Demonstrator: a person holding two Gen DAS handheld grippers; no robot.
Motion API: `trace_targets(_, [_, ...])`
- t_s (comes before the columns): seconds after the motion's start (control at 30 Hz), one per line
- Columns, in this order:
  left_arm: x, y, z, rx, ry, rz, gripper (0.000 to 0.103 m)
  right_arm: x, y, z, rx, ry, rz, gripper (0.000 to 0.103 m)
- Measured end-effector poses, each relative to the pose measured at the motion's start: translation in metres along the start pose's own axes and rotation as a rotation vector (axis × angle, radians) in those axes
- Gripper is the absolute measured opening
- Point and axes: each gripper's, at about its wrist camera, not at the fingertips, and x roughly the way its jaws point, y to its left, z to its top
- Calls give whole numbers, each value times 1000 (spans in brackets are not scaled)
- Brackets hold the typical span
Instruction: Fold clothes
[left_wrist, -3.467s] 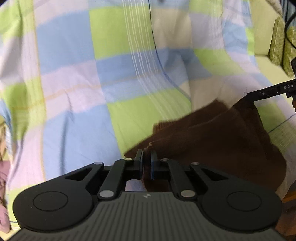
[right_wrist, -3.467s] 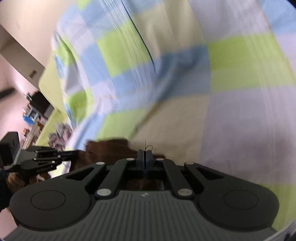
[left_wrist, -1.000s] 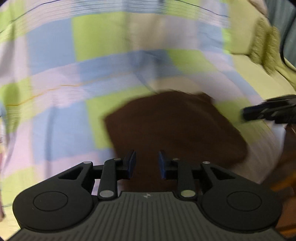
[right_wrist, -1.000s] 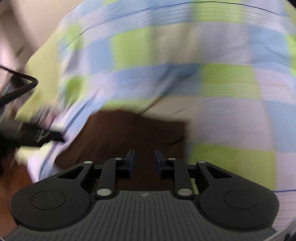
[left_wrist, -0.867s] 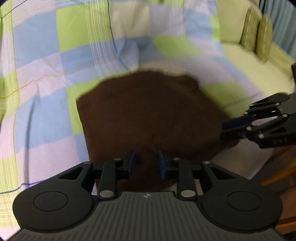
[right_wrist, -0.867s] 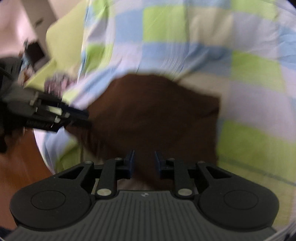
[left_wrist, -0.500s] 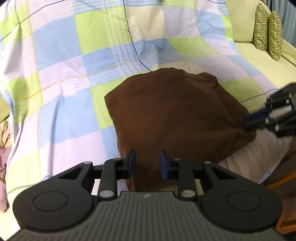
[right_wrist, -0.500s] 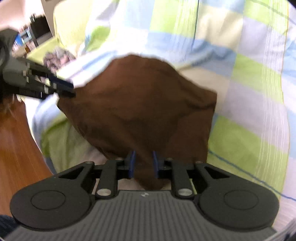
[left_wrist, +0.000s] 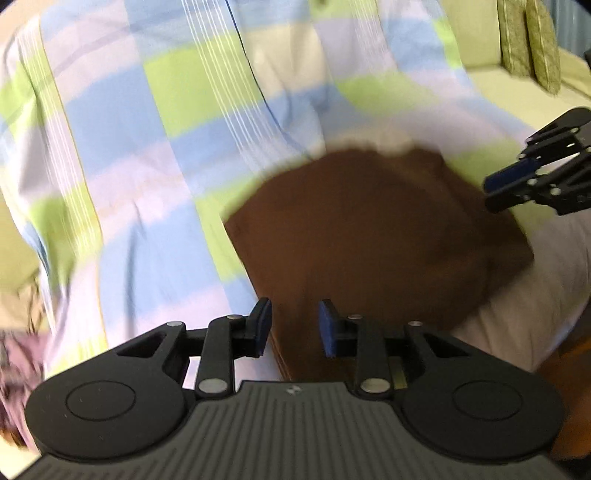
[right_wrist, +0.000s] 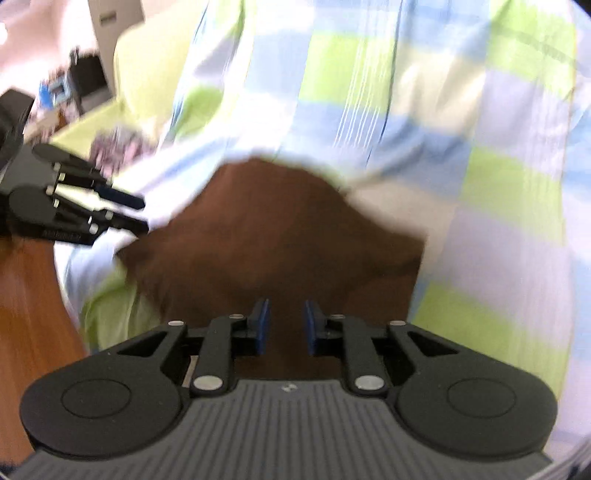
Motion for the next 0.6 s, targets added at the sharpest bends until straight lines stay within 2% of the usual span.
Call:
trace_targets(0.07, [15, 6, 19, 5, -41, -5, 36, 19, -19, 17, -6, -46, -25, 16])
trace_targets(0.13, [48, 8, 31, -11, -48, -35, 35, 40, -33, 22, -18, -43, -46, 16])
trace_targets(0.27, [94, 8, 33, -30, 1, -45, 36, 82, -57, 9, -1, 54, -77, 13])
trace_targets(0.3, [96, 8, 35, -30, 4, -44, 35, 84, -61, 6, 6, 55, -76, 12])
trace_targets(0.43, [73, 9, 34, -24, 2, -42, 35, 59, -62, 12, 42, 22, -79, 16])
trace_targets(0.53, [40, 6, 20, -35, 33, -61, 35, 36, -47, 13, 52, 1, -32, 16])
trace_targets(0.6, [31, -3, 9, -31, 62, -75, 35, 29, -32, 5, 39, 29, 0, 16])
